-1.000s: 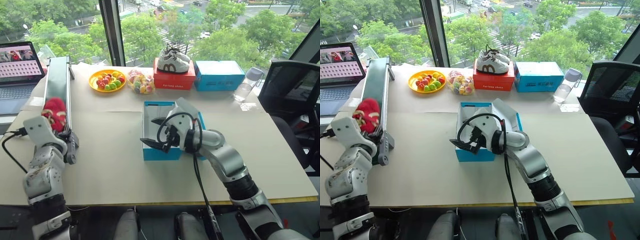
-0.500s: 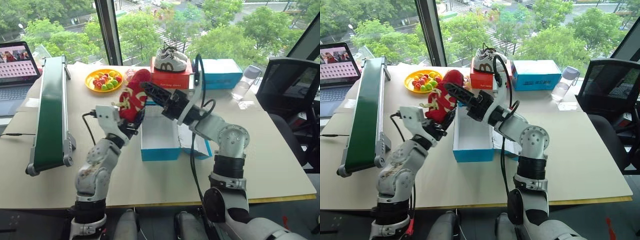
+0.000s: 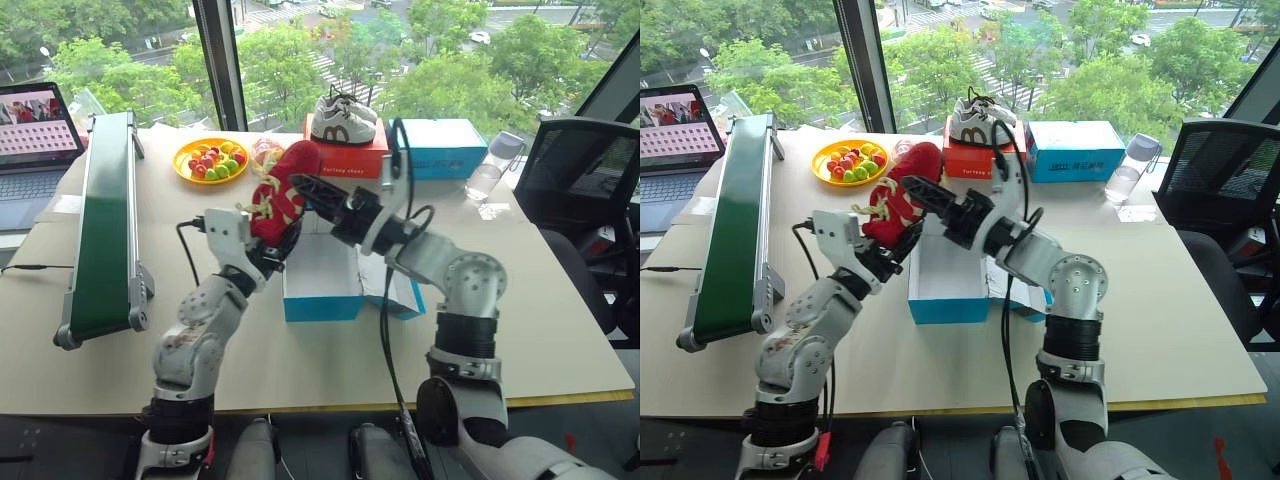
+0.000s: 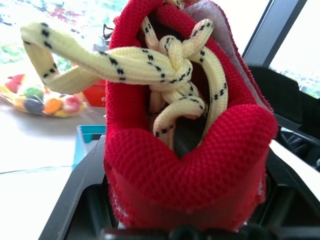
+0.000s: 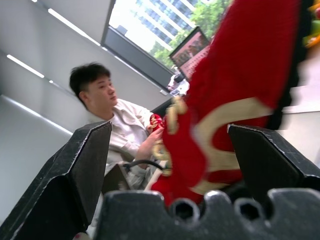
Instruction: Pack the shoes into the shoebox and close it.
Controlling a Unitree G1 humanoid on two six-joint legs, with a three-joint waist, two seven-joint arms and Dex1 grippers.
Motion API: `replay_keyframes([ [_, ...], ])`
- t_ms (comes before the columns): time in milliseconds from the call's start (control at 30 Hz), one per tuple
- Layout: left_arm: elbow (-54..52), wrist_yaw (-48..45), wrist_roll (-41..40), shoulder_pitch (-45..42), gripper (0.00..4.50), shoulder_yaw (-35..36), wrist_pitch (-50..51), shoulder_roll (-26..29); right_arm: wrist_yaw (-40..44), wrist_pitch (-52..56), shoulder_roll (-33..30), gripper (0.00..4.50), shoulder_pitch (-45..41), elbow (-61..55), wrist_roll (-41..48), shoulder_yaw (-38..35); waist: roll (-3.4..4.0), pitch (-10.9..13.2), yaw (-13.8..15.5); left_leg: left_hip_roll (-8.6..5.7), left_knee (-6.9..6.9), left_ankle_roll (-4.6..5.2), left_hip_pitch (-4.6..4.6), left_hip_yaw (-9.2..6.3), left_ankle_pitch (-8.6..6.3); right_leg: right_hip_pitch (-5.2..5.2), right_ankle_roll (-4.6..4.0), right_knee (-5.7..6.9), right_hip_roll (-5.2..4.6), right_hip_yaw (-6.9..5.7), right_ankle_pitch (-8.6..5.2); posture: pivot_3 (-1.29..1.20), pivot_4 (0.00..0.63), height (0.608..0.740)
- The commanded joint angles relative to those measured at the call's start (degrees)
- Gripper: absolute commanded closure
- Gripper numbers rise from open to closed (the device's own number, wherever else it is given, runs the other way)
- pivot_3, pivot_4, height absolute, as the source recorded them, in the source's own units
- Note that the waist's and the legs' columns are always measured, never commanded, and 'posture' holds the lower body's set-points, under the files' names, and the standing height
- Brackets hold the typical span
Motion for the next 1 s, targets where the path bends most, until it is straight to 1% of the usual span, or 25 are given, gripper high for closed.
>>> replay_keyframes([
  [33, -2.2, -0.7, -0.9, -0.2, 1.99, 1.6, -0.8, 1.0, 0.9, -1.9, -1.2, 0.00, -2.0, -0.3, 1.3, -0.8, 0.00, 0.0, 0.0, 0.00, -0.01, 0.00, 0.00, 0.00, 0.00, 0.00, 0.00, -0.01, 0.00, 0.00, 0.00, 0.00, 0.150, 0.735],
  [133, -3.2, -0.7, -1.4, -0.3, 1.99, 1.5, -0.4, 1.0, 1.6, -2.6, -1.7, 0.00, -2.0, 1.2, -1.2, 0.7, 0.00, 0.0, 0.0, 0.00, -0.03, 0.01, -0.01, 0.00, -0.01, -0.01, 0.00, -0.03, 0.00, 0.00, 0.00, 0.00, 0.150, 0.735],
  [233, -4.9, -0.9, -2.6, -0.8, 1.99, -0.5, 0.4, 0.0, 2.1, -3.0, -0.6, 0.00, -2.0, 2.1, -2.4, 2.5, 0.00, 0.0, 0.0, 0.00, -0.02, 0.01, -0.01, 0.00, -0.01, 0.00, 0.00, -0.01, 0.00, 0.00, 0.00, 0.00, 0.150, 0.735],
  [367, -7.5, -1.1, -4.7, -0.8, 1.99, -4.5, 2.0, -2.8, 2.9, -3.7, 1.3, 0.00, -2.7, 3.2, -3.3, 4.4, 0.00, 0.0, 0.0, 0.00, -0.01, 0.01, -0.05, 0.00, -0.01, -0.02, 0.00, -0.03, 0.00, 0.00, 0.00, 0.00, 0.150, 0.735],
  [533, -9.3, 0.2, -5.6, -0.2, 1.99, -6.8, 3.7, -4.6, 3.3, -5.2, 2.2, 0.00, -3.7, 5.5, -4.4, 4.3, 0.00, 0.0, 0.1, 0.00, 0.03, 0.01, -0.06, -0.01, -0.01, -0.01, 0.01, -0.01, 0.01, 0.00, 0.00, 0.00, 0.150, 0.735],
  [667, -9.3, 0.3, -4.8, 0.5, 1.99, -7.1, 3.8, -4.4, 2.2, -6.4, 3.0, 0.00, -4.3, 5.9, -3.9, 3.1, 0.00, 0.0, 0.1, 0.00, 0.02, 0.01, -0.07, -0.02, -0.01, -0.02, 0.01, -0.03, 0.02, 0.00, 0.00, 0.00, 0.150, 0.735],
  [733, -8.9, 0.6, -4.5, 0.2, 1.99, -6.4, 3.8, -4.0, 1.8, -7.2, 2.8, 0.52, -4.1, 6.0, -4.7, 2.6, 0.00, 0.0, 0.1, 0.00, 0.01, 0.01, -0.08, -0.02, -0.01, -0.03, 0.01, -0.05, 0.02, 0.00, 0.00, 0.00, 0.150, 0.735],
  [767, -8.6, 0.7, -4.2, 0.0, 1.99, -6.0, 3.9, -3.8, 1.8, -7.4, 2.6, 0.69, -4.0, 6.0, -5.0, 2.6, 0.00, 0.0, 0.1, 0.00, 0.00, 0.01, -0.08, -0.02, -0.01, -0.03, 0.01, -0.05, 0.02, 0.00, 0.00, 0.00, 0.150, 0.735],
  [833, -8.1, 0.9, -3.7, -0.2, 1.99, -5.8, 3.8, -3.2, 1.9, -7.6, 2.5, 1.39, -3.9, 6.1, -5.4, 2.6, 0.00, 0.0, 0.1, 0.00, 0.01, 0.01, -0.08, -0.02, -0.01, -0.03, 0.01, -0.04, 0.02, 0.00, 0.00, 0.00, 0.150, 0.735],
  [967, -7.0, 1.8, -2.2, -0.4, 1.99, -5.6, 3.5, -2.5, 1.9, -7.3, 2.2, 2.61, -3.9, 5.6, -6.6, 3.0, 0.00, 0.0, 0.1, 0.00, 0.01, 0.01, -0.08, -0.02, -0.01, -0.03, 0.01, -0.04, 0.02, 0.00, 0.00, 0.00, 0.150, 0.735],
  [1000, -6.6, 2.0, -1.6, -0.5, 1.99, -5.7, 3.5, -2.1, 1.9, -7.1, 2.1, 2.97, -3.9, 5.4, -6.9, 3.3, 0.00, 0.0, 0.1, 0.00, 0.01, 0.01, -0.08, -0.02, -0.01, -0.03, 0.00, -0.04, 0.02, 0.00, 0.00, 0.00, 0.150, 0.735],
])
